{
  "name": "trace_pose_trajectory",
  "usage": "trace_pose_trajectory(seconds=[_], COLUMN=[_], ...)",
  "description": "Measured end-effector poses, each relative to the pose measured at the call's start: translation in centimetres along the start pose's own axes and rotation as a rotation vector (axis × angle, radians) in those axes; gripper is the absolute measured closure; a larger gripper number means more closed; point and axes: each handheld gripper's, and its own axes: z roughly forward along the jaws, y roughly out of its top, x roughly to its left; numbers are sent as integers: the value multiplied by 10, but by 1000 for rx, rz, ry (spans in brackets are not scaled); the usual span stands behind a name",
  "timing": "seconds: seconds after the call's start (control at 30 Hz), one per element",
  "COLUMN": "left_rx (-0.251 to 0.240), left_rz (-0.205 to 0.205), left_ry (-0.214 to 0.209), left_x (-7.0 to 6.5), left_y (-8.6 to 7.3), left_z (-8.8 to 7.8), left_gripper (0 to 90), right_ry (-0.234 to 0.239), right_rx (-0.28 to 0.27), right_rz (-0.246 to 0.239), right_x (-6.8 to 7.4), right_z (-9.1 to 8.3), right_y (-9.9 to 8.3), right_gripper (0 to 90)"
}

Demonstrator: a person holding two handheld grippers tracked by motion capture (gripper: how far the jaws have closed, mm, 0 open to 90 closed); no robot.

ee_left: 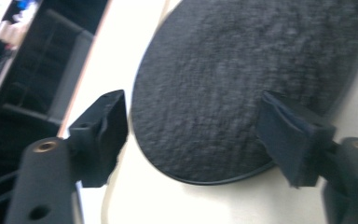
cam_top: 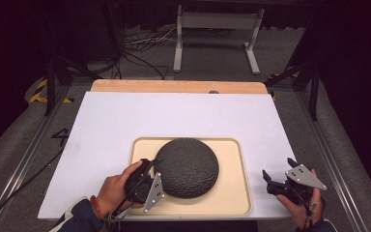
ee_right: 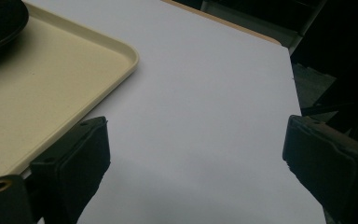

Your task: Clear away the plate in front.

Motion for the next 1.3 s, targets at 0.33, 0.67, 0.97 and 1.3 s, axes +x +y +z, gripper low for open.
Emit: trace_pose_trajectory(seconds=[0.33, 0.67, 0.97, 1.3], left_rx=[-7, 1, 19, 49], left_rz=[-106, -130, -157, -194], left_ry=[-11, -9, 26, 51], left_x=[16, 27, 38, 48], left_y=[-8, -16, -29, -45], left_z=[3, 5, 2, -4], left_gripper=[115, 80, 82, 82], right_ry=[-2, -1, -3, -4], right_rx=[-2, -3, -5, -4], right_rz=[2, 1, 1, 2], right_x=[0, 0, -1, -1], right_z=[0, 0, -1, -1], right_y=[0, 0, 0, 0], right_gripper=[75, 75, 75, 75])
